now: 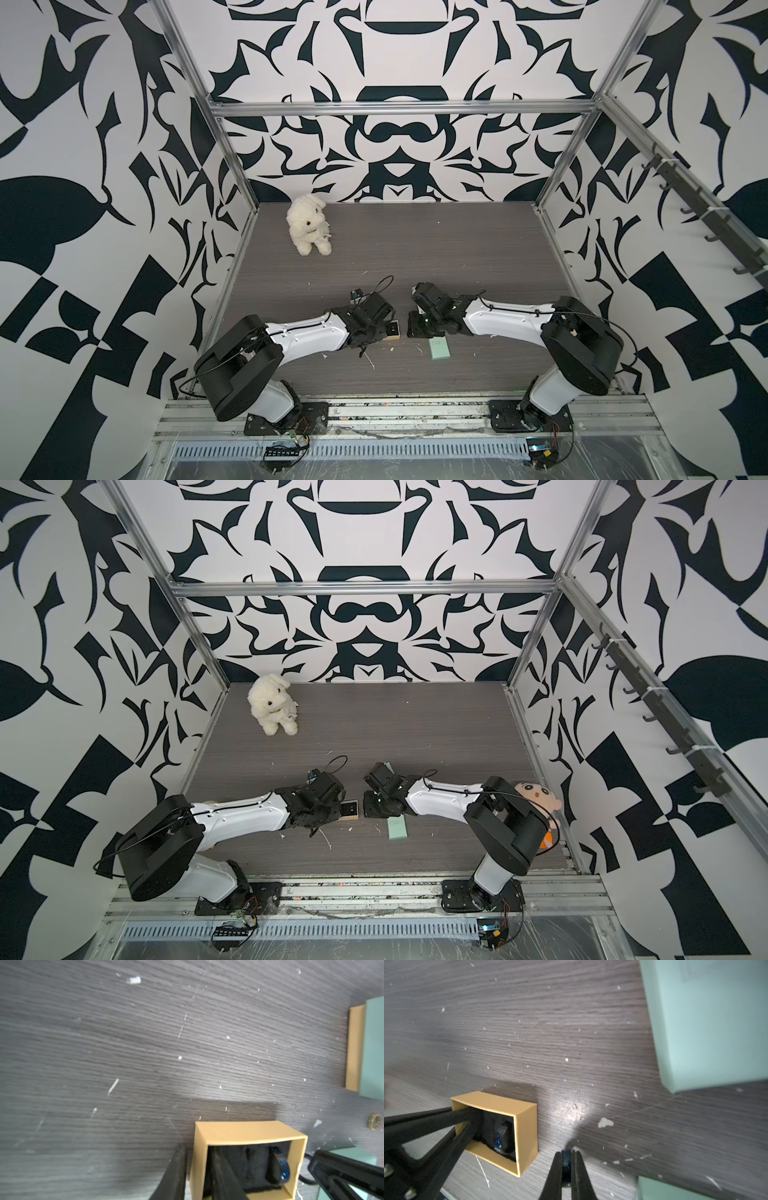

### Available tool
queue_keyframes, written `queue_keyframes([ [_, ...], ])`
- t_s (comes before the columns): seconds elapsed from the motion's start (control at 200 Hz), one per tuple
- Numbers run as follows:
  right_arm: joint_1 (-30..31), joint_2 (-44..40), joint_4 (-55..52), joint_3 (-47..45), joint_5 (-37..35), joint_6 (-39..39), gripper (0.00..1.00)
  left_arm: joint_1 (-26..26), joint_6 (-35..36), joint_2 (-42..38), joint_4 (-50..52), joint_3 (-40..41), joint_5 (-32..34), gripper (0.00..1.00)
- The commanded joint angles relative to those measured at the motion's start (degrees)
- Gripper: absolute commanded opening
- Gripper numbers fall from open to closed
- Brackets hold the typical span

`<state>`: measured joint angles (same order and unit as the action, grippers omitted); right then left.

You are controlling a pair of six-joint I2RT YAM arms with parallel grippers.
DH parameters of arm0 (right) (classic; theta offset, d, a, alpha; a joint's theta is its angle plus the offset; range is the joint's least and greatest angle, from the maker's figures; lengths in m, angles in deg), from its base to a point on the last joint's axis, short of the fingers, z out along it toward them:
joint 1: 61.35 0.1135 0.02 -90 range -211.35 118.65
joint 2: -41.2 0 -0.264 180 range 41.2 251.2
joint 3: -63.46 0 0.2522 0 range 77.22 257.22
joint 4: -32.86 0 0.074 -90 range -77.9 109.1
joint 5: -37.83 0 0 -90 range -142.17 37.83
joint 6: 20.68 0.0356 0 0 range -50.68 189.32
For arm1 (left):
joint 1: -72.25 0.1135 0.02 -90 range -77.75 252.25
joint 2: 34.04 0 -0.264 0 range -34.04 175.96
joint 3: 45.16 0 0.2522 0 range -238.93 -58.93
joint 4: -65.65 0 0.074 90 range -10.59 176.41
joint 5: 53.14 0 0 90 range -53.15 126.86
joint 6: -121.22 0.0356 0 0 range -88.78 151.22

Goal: Take the rings out of the lift-off lid box
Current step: Place the ring at the center of the board.

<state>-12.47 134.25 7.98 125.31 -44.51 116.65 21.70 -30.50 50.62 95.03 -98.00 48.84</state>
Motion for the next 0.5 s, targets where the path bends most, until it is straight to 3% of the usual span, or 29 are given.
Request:
queue_keyframes([
  [0.0, 0.0, -0.4, -3.6, -0.5, -3.1, -1.3, 0.09, 0.0, -0.1, 0.8, 5.6, 1.2, 0.4, 0.24],
  [0.495, 0.0, -3.1, -7.9, 2.0, -5.3, -2.6, 0.21, 0.0, 0.1, 0.7, 6.0, 0.6, 0.3, 0.25],
])
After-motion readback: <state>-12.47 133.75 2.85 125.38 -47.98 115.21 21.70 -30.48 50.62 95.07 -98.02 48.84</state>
